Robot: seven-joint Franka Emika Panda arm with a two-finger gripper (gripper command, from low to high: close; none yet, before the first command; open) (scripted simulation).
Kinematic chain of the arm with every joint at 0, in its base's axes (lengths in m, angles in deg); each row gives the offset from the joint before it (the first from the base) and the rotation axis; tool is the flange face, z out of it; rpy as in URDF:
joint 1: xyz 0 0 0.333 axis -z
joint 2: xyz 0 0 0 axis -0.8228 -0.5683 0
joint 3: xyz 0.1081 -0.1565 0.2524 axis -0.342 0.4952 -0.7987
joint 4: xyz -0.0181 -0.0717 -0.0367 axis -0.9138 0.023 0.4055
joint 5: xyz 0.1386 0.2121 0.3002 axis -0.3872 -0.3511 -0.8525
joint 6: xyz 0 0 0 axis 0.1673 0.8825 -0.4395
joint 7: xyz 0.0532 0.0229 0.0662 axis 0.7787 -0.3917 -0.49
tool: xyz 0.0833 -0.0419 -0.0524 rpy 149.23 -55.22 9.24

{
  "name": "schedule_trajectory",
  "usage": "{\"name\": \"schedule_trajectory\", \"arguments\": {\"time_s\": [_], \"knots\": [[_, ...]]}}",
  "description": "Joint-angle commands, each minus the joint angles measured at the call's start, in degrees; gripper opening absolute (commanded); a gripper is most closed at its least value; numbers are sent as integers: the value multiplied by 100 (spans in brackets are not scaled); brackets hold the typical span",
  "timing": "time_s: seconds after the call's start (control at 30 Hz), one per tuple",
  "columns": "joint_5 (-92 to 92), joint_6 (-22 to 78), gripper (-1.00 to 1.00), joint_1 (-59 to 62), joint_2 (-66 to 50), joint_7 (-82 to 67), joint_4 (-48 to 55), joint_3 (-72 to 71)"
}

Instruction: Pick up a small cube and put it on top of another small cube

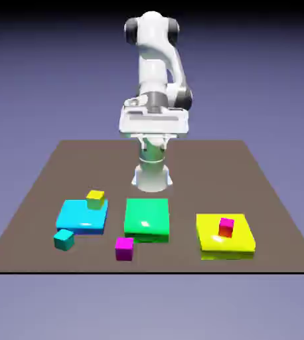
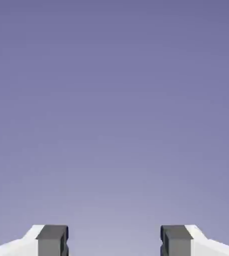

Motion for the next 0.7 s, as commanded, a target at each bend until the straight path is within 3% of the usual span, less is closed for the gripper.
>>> {"name": "schedule_trajectory", "arguments": {"time_s": [0.0, 0.67], "knots": [[-66, 131, 0, 9, -208, -74, 128, 114], [-1387, 2743, 0, 180, -4361, -1560, 2693, 2382]]}}
